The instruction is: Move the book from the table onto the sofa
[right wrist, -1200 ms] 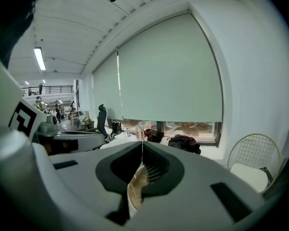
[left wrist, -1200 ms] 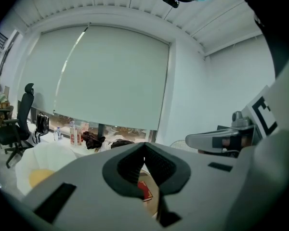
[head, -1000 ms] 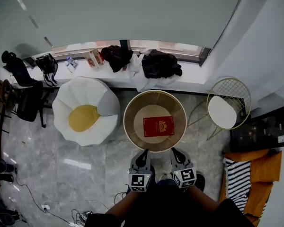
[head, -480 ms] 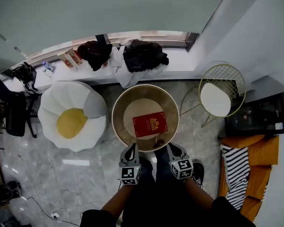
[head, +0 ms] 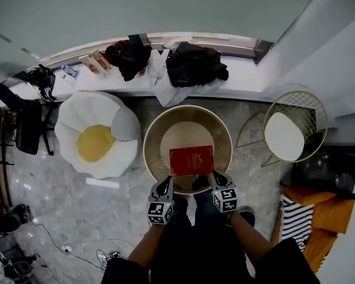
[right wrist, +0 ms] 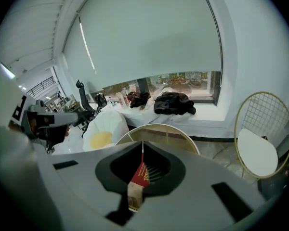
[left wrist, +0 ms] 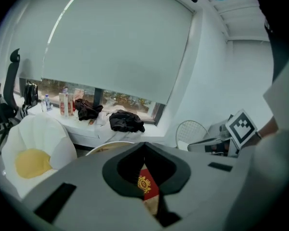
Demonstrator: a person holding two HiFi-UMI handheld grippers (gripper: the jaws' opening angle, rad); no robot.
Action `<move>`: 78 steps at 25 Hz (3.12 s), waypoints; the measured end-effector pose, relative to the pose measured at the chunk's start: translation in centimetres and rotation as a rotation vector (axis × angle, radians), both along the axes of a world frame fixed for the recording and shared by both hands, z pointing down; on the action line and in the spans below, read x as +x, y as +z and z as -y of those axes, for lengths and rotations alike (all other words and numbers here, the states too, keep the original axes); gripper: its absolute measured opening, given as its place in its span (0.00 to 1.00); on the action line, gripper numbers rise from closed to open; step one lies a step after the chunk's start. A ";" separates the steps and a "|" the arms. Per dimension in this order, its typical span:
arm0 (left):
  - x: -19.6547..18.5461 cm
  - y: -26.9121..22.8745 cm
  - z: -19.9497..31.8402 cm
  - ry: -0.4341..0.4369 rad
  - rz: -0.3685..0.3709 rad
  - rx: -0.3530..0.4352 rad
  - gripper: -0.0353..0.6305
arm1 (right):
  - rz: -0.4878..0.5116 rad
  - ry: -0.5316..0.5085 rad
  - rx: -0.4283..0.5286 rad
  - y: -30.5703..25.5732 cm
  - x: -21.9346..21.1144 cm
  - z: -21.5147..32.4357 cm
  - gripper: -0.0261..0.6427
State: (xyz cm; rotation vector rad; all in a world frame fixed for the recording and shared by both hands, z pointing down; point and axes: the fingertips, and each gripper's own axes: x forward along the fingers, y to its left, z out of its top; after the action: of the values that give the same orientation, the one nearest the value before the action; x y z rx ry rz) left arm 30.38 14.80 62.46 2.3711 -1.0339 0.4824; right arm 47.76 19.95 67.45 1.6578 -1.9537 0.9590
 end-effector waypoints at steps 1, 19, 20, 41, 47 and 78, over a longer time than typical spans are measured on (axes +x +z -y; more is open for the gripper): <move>0.3 1.1 0.3 -0.008 -0.003 -0.027 0.07 | 0.005 0.001 -0.009 0.8 0.5 0.5 0.06; -0.3 24.7 2.3 -0.075 0.147 -0.400 0.24 | 0.029 0.020 -0.372 23.3 7.0 1.0 0.24; -0.4 25.9 2.1 -0.059 0.168 -0.415 0.24 | 0.013 0.003 -0.386 24.0 7.1 1.0 0.24; -0.5 34.9 2.9 -0.101 0.217 -0.563 0.38 | 0.252 -0.053 -0.473 30.6 5.1 1.8 0.36; -0.4 34.7 2.9 -0.096 0.212 -0.548 0.38 | 0.266 -0.078 -0.476 31.1 4.0 2.7 0.37; -2.7 31.6 2.3 -0.144 0.214 -0.522 0.40 | 0.288 -0.069 -0.455 27.4 1.4 3.4 0.38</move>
State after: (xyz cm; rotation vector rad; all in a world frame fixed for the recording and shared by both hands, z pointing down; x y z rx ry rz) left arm 27.69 12.48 94.03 1.8015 -1.0116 0.8494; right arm 49.14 16.51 94.83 1.2417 -1.7672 1.5481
